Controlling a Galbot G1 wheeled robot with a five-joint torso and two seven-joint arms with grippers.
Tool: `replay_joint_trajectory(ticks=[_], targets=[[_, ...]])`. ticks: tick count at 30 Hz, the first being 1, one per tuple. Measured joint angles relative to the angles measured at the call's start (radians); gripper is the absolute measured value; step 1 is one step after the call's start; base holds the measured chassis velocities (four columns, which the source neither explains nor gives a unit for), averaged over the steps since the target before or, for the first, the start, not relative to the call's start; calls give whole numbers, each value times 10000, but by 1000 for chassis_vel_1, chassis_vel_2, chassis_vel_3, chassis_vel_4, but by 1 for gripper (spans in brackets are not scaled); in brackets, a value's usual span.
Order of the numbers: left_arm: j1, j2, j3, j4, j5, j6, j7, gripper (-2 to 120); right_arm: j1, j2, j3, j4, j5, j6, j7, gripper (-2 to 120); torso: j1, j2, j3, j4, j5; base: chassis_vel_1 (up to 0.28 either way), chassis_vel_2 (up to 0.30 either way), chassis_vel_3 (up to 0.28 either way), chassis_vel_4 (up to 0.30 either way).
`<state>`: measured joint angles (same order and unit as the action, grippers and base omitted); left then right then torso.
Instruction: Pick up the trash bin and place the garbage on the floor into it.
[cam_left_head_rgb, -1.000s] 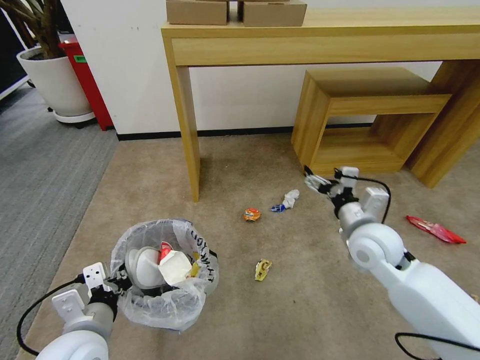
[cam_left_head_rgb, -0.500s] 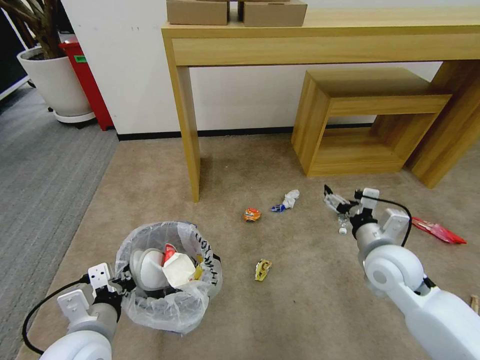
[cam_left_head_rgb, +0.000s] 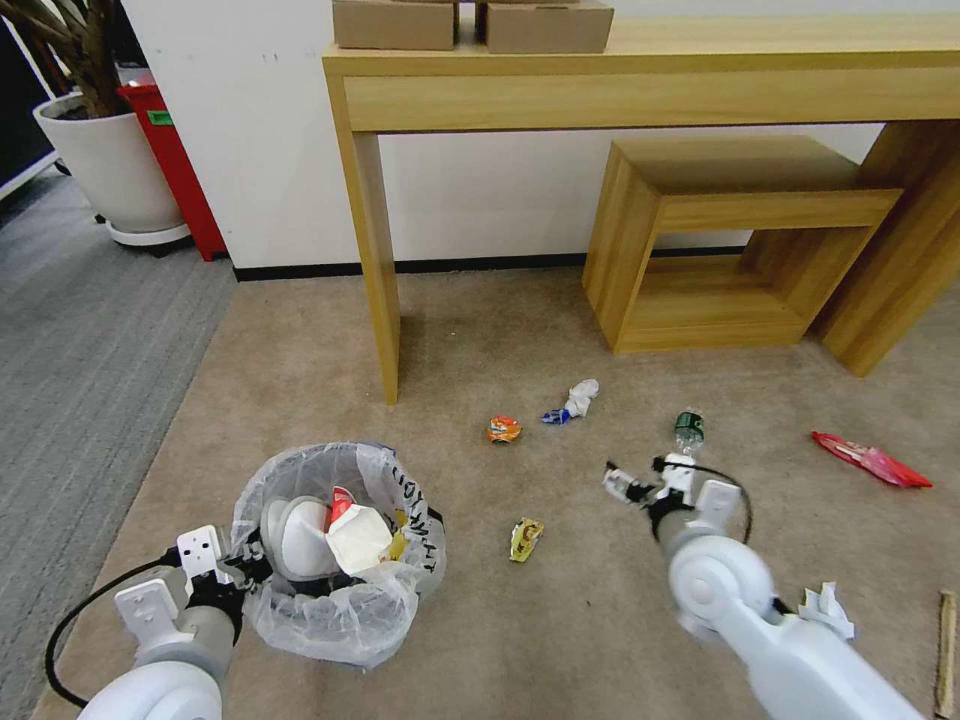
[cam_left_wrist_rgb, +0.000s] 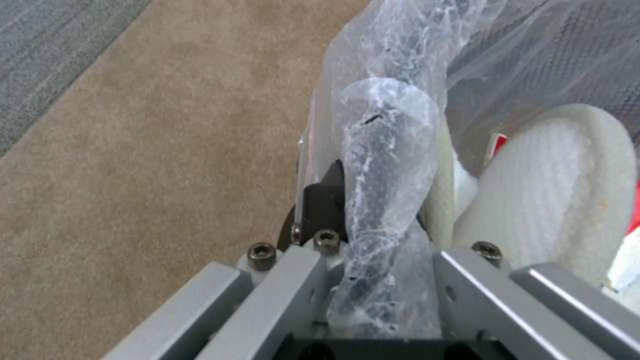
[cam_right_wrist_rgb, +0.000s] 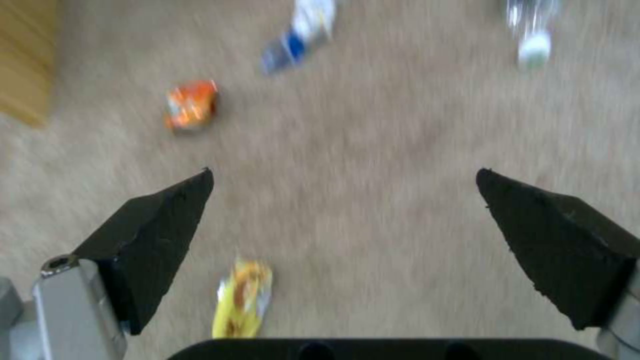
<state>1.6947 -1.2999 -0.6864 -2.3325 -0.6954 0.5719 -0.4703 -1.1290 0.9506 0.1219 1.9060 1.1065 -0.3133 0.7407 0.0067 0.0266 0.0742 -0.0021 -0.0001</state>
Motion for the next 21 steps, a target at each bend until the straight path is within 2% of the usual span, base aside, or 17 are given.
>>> replay_joint_trajectory(ticks=[2,6,11,16,21], targets=[[11,4,-26,33,0,-77,3,1,454,402,-527,-414,556,-432,834,100,0,0,0,0,-2,0,0,0,0],[23,-54,-51,86,20,-131,5,1,1032,1035,-1209,-1136,1133,-786,1629,100,0,0,0,0,-3,0,0,0,0],[159,-247,-90,86,152,-186,9,1,1763,1937,-2131,-2497,1076,-916,1910,100,0,0,0,-1,-1,0,0,0,0],[237,-363,-119,87,245,-236,16,1,2191,2414,-2592,-3210,1203,-927,1978,100,0,0,0,0,0,0,0,0,0],[255,-496,-219,108,291,-298,23,1,3027,3301,-3193,-4730,1379,-942,2044,100,0,0,1,1,-2,0,0,0,0]])
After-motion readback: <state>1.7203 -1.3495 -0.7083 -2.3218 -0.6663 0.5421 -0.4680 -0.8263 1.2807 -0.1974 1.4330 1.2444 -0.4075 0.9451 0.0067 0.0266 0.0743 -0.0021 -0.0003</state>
